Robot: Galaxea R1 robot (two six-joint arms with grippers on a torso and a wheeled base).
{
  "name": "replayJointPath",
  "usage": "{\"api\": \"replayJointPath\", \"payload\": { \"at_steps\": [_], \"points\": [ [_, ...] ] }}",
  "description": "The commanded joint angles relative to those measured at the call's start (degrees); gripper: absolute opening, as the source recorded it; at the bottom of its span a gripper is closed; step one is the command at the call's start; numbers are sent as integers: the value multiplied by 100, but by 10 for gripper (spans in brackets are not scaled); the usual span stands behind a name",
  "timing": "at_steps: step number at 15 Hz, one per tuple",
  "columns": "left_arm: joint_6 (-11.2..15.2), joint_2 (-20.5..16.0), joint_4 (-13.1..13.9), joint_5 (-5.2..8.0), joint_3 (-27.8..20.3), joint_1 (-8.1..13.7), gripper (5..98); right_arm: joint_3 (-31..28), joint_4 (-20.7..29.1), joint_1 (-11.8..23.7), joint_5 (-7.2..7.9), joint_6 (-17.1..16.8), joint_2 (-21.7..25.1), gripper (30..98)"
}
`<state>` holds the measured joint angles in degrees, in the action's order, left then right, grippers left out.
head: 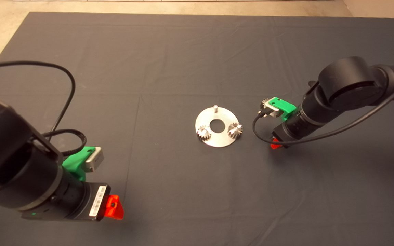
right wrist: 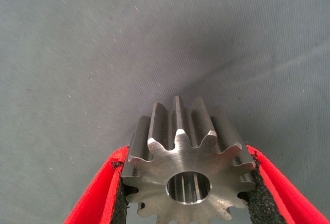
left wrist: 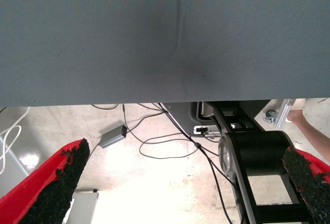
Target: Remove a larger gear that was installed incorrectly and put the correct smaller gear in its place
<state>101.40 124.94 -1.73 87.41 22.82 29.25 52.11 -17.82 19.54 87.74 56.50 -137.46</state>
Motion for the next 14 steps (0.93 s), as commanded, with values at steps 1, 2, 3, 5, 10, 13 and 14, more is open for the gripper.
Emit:
{"api": "replayJointPath", "payload": {
  "at_steps": [1,2,3,5,10,13,14],
  "points": [
    [29,-3,76,286,-78,82,976,-63,-215,59,727,-17,21,482],
    [38,0,76,286,-78,82,976,-63,-239,57,727,-17,21,482],
    [38,-5,76,282,-86,82,976,-63,-265,50,727,-17,21,482],
    [38,-8,76,286,-86,82,976,-63,-266,-9,727,-17,21,482],
    [46,0,76,279,-86,82,976,-63,-399,-117,727,-17,21,486],
    [46,-4,76,286,-86,82,976,-63,-424,-126,727,-17,8,486],
    [46,-7,76,278,-86,82,976,-63,-424,-143,727,-17,30,487]
  ]
}}
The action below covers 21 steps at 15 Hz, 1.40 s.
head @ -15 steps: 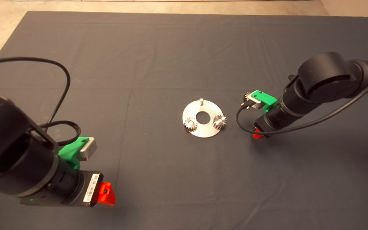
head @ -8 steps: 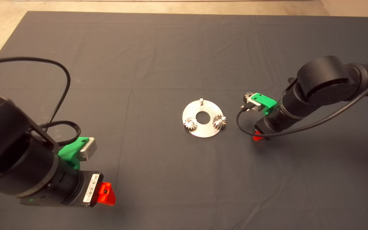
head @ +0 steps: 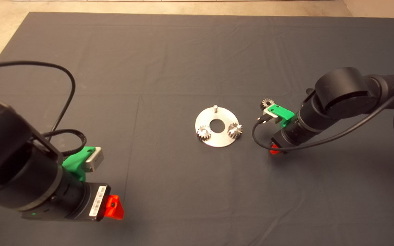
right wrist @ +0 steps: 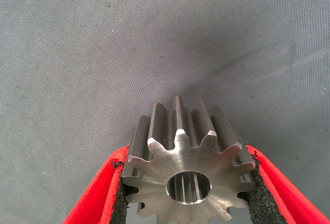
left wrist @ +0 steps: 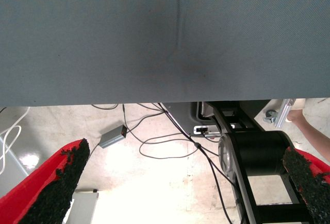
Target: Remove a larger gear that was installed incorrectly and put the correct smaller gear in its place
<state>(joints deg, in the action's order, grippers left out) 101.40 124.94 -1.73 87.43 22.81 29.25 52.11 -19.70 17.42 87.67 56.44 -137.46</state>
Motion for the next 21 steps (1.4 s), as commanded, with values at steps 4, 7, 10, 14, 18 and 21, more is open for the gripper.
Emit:
{"api": "replayJointPath", "payload": {
  "at_steps": [4,7,10,14,18,21],
  "points": [
    [46,-7,76,281,-85,82,976,-63,-245,69,733,-10,21,491],
    [46,-9,76,276,-85,82,976,-63,-245,62,733,-10,10,496],
    [46,-9,76,283,-85,82,976,-63,-245,69,733,-10,-21,498],
    [46,-9,76,283,-85,82,976,-63,-245,63,733,-10,-5,531],
    [46,-9,76,283,-85,82,976,-83,-245,69,733,-10,21,565],
    [46,-9,76,283,-85,82,976,-203,-227,130,733,-2,39,582]
  ]
}}
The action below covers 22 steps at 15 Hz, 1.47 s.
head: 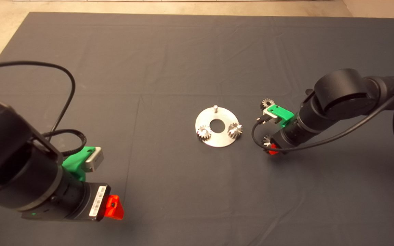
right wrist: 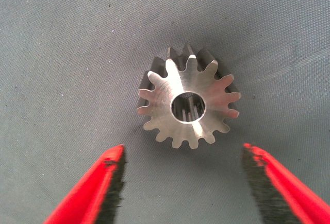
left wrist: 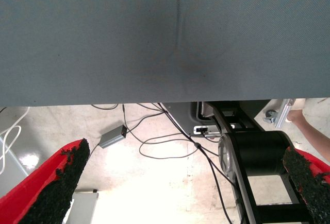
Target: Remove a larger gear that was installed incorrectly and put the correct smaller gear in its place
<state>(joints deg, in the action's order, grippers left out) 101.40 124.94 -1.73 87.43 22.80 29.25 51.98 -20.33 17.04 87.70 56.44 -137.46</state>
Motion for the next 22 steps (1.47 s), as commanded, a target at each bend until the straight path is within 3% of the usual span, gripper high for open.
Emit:
{"api": "replayJointPath", "payload": {
  "at_steps": [1,7,13,22],
  "points": [
    [46,-8,69,283,-84,82,976,-216,-155,214,730,-2,58,622],
    [55,3,76,277,-84,73,976,-137,-129,554,730,-2,355,682],
    [55,24,68,275,-84,73,976,860,-146,564,730,-63,291,775],
    [55,36,76,274,-84,78,976,1339,-270,546,730,-98,80,894]
  ]
}}
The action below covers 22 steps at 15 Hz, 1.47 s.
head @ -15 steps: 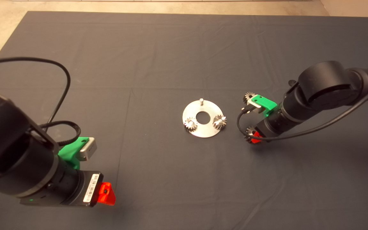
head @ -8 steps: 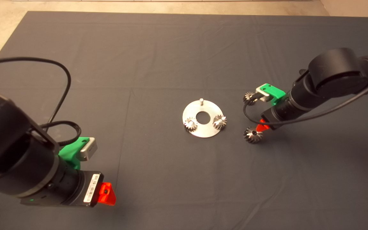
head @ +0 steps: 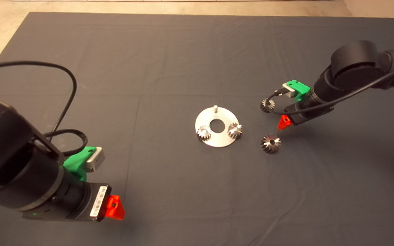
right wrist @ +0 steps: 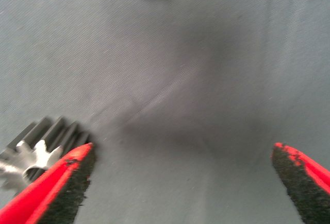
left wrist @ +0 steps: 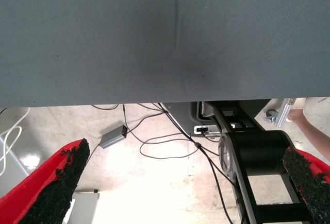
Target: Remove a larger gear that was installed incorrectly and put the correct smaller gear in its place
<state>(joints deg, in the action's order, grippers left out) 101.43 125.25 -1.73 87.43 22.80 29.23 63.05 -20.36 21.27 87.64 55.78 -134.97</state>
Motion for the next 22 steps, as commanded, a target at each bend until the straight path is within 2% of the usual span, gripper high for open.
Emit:
{"api": "replayJointPath", "payload": {
  "at_steps": [1,7,11,13,15,19,22],
  "points": [
    [53,5,76,274,-84,74,976,232,-399,123,736,-41,-236,917],
    [62,5,68,274,-84,74,976,382,-708,123,736,-33,-394,922],
    [53,5,76,274,-84,74,976,384,-1283,114,736,-24,-394,922],
    [53,5,76,280,-84,74,976,391,-1342,108,582,5,-394,922],
    [53,5,70,281,-84,74,976,397,-1348,105,357,20,-388,922],
    [53,5,76,283,-84,74,976,610,-1348,70,-325,50,-386,922],
    [48,5,76,283,-80,65,976,619,-1348,70,-506,73,-394,922]
  ]
}}
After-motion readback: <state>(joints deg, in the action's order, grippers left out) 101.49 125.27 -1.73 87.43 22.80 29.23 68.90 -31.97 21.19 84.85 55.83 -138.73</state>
